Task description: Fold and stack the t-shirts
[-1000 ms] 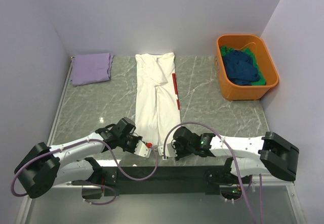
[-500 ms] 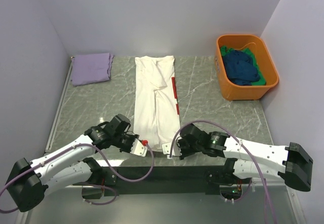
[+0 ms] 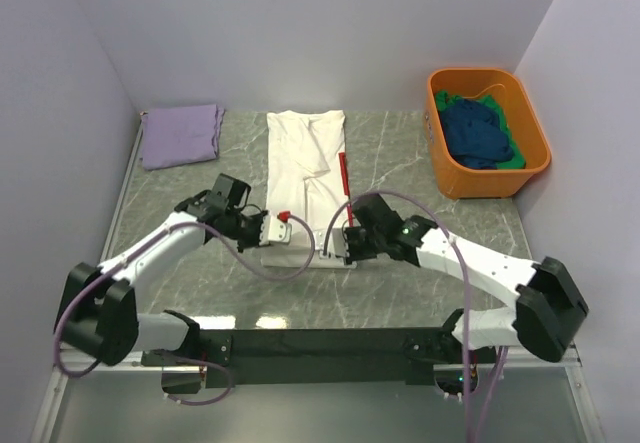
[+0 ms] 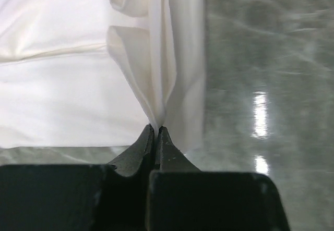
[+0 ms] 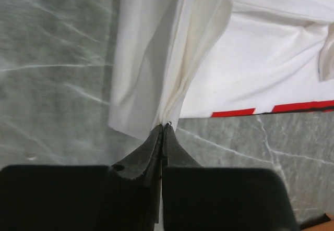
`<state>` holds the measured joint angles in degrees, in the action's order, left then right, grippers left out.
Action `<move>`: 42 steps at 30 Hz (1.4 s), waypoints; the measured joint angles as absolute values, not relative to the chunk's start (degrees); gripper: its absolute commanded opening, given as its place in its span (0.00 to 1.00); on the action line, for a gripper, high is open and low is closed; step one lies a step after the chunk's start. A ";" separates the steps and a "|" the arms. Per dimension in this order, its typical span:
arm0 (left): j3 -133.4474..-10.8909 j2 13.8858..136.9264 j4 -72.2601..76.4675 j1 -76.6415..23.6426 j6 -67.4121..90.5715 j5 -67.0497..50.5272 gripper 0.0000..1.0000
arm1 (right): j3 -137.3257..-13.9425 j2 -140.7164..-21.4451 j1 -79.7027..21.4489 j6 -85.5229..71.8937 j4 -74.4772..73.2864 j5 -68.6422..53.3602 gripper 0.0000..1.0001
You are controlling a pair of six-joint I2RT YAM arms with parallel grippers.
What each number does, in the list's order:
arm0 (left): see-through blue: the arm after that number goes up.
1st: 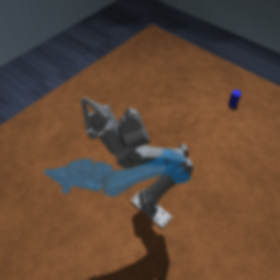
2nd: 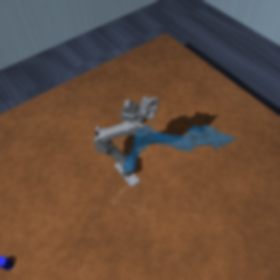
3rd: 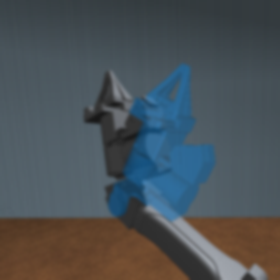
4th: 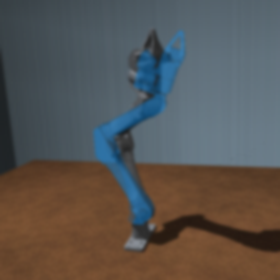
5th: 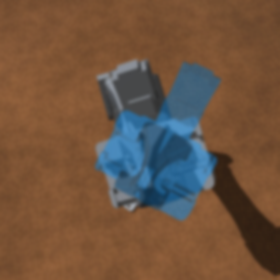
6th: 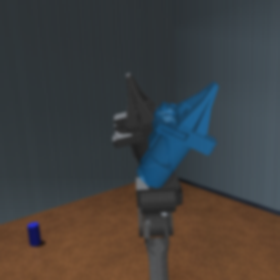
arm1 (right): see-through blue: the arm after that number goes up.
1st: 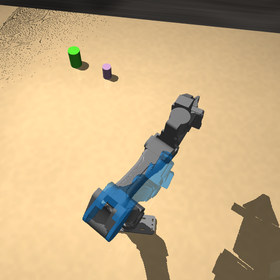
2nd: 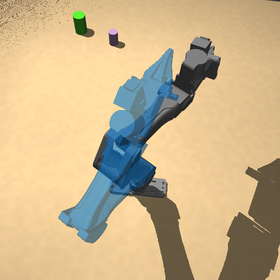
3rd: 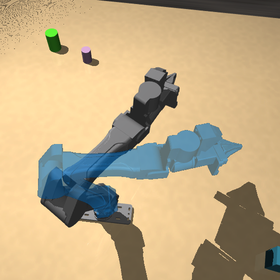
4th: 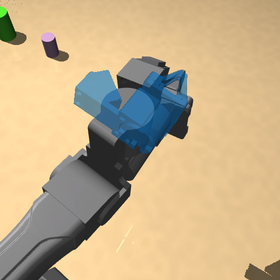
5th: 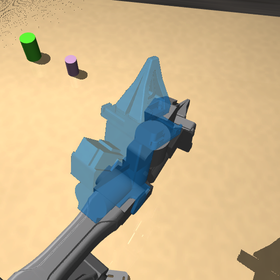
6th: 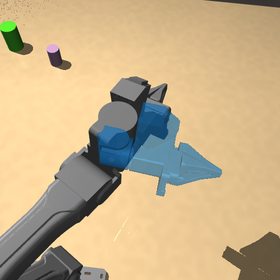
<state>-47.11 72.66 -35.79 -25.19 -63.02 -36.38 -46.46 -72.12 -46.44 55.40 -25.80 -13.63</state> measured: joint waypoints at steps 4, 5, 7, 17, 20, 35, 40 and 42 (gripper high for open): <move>-51.86 79.75 -33.69 -21.15 -66.89 -37.34 0.01 | -52.25 -79.70 -41.58 58.87 -24.95 -15.16 0.00; -53.08 81.62 -33.10 -20.38 -67.92 -37.56 0.01 | -54.00 -81.60 -40.51 59.79 -24.95 -15.57 0.00; -55.77 85.14 -32.56 -19.20 -69.65 -37.82 0.01 | -57.12 -84.82 -38.68 61.36 -24.64 -16.12 0.00; -73.71 103.92 -30.65 -13.06 -76.58 -40.95 0.01 | -75.29 -101.80 -31.07 67.79 -25.41 -18.28 0.00; -78.52 108.44 -30.41 -11.99 -77.76 -41.45 0.01 | -80.12 -105.95 -29.95 68.82 -25.89 -18.55 0.00; -86.08 119.61 -25.28 -10.26 -74.19 -40.91 0.47 | -88.40 -116.40 -28.21 65.43 -25.85 -13.72 0.56; -85.69 116.11 -24.56 -7.57 -67.57 -41.78 0.51 | -86.70 -111.83 -28.12 62.61 -25.52 -13.87 0.55; -82.02 111.07 -24.21 -6.31 -65.73 -41.89 0.61 | -83.24 -106.94 -28.23 61.91 -25.69 -14.61 0.55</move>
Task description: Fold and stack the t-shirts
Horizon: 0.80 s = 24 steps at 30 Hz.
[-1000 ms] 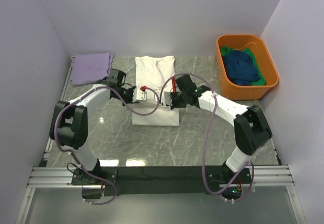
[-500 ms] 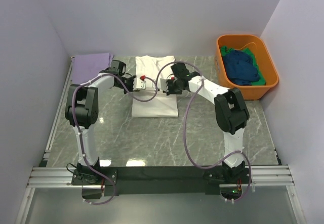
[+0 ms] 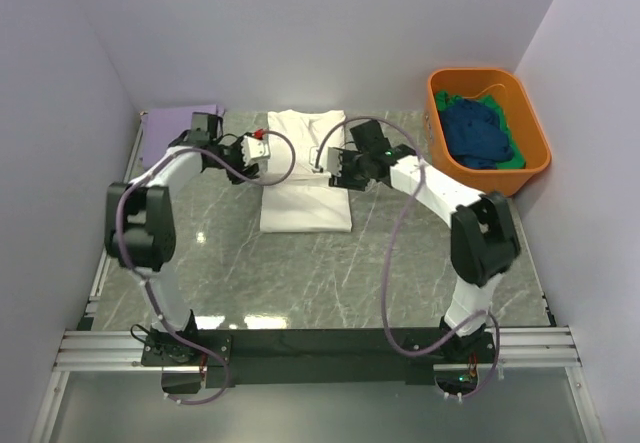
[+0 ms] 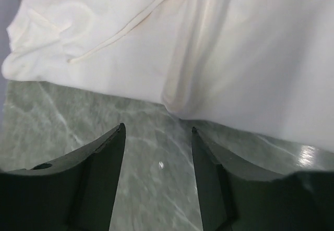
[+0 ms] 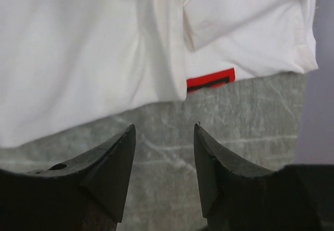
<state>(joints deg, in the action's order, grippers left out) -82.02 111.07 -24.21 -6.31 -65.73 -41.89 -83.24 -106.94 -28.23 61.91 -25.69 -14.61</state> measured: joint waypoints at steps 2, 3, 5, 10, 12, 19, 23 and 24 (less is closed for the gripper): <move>-77.41 105.54 -24.40 -5.72 -64.71 -42.26 0.62 | -79.24 -101.65 -28.69 61.34 -25.98 -15.18 0.54; -74.70 102.32 -24.58 -5.74 -64.40 -42.48 0.62 | -77.73 -99.74 -28.91 61.10 -26.00 -15.49 0.54; -69.52 97.17 -24.23 -6.66 -63.61 -42.85 0.61 | -73.95 -95.88 -29.93 60.75 -26.06 -16.23 0.54; -58.76 91.50 -22.70 -10.66 -62.19 -43.09 0.61 | -66.35 -93.60 -34.30 59.33 -25.28 -17.26 0.53; -55.16 91.24 -22.02 -12.10 -62.26 -42.78 0.61 | -63.90 -93.86 -35.97 58.59 -25.06 -17.23 0.53; -49.71 91.24 -19.18 -14.50 -63.94 -40.47 0.60 | -58.28 -94.48 -39.07 57.84 -20.34 -15.86 0.53; -49.56 91.94 -16.51 -15.18 -64.42 -39.48 0.59 | -57.63 -97.19 -40.01 57.69 -17.04 -13.58 0.53; -49.58 92.33 -16.01 -15.27 -64.62 -39.22 0.57 | -57.63 -98.02 -40.16 57.69 -16.23 -12.86 0.53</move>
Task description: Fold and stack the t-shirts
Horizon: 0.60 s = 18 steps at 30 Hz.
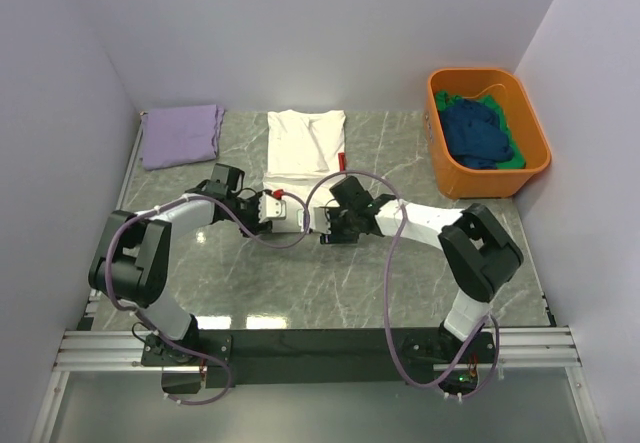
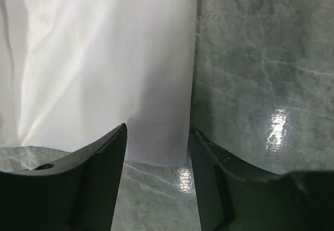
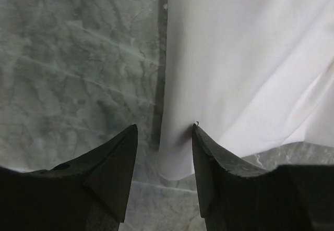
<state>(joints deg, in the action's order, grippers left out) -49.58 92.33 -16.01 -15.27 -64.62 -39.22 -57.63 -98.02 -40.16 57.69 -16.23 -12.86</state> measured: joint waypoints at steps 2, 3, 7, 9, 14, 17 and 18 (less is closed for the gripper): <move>-49.56 93.51 -15.27 -15.38 -65.36 -38.68 0.53 | -57.63 -99.50 -40.29 57.74 -15.11 -11.86 0.51; -49.58 94.17 -15.22 -15.42 -65.67 -38.28 0.49 | -57.63 -100.22 -40.36 57.84 -14.59 -11.38 0.47; -49.39 95.42 -15.33 -15.46 -67.51 -37.32 0.43 | -57.63 -101.10 -40.47 58.30 -12.62 -9.98 0.31; -48.97 95.39 -15.35 -15.59 -68.73 -37.19 0.39 | -57.56 -101.16 -40.51 58.08 -12.60 -9.56 0.17; -47.53 94.76 -14.31 -16.47 -70.81 -36.62 0.12 | -57.32 -101.16 -40.64 57.28 -12.47 -9.02 0.00; -47.48 94.56 -14.55 -16.88 -71.33 -35.86 0.01 | -57.14 -100.99 -40.73 56.53 -12.43 -8.82 0.00; -47.48 94.32 -14.90 -16.91 -71.37 -35.81 0.01 | -56.90 -100.71 -40.75 56.31 -12.45 -8.75 0.00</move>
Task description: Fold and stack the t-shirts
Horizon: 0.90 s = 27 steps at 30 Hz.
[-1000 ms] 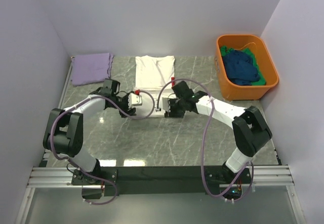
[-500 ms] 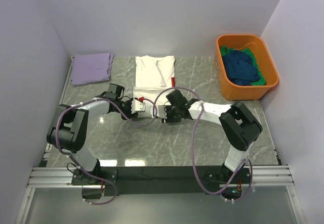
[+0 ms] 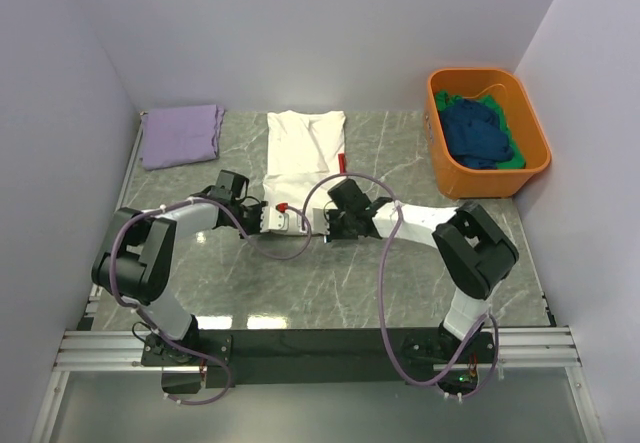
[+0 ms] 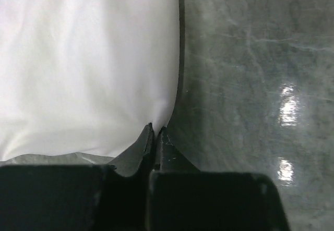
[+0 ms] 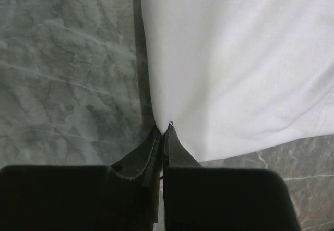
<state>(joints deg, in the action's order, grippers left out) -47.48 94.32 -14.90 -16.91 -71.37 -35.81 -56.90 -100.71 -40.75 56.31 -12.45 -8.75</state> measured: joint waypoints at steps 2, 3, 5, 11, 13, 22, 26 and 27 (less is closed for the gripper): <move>-47.46 93.54 -16.27 -16.97 -71.46 -35.90 0.01 | -56.38 -99.70 -40.91 55.70 -12.88 -8.84 0.00; -47.46 92.55 -17.91 -16.99 -71.68 -36.10 0.01 | -55.96 -98.78 -41.10 55.20 -13.34 -8.97 0.00; -47.40 89.73 -21.06 -17.21 -72.38 -36.69 0.01 | -55.07 -96.05 -41.67 54.54 -14.70 -9.41 0.00; -45.82 74.81 -32.21 -19.00 -73.56 -38.79 0.01 | -53.78 -82.63 -44.29 52.27 -23.07 -11.46 0.00; -45.41 70.19 -35.79 -19.66 -73.73 -39.46 0.01 | -53.78 -78.63 -44.99 51.86 -25.76 -12.29 0.00; -45.25 51.24 -51.07 -24.25 -72.71 -43.05 0.01 | -54.11 -65.30 -52.14 48.23 -39.59 -16.21 0.00; -46.48 44.95 -58.70 -25.19 -72.36 -45.89 0.01 | -54.11 -59.40 -57.65 45.50 -43.72 -17.69 0.00; -46.96 44.16 -60.07 -25.23 -72.36 -46.46 0.00 | -54.15 -58.30 -58.72 44.93 -44.47 -17.91 0.00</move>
<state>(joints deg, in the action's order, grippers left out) -46.96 44.16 -60.07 -25.23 -72.36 -46.46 -54.15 -58.30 -58.72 44.93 -44.47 -17.91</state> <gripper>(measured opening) 0.027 0.023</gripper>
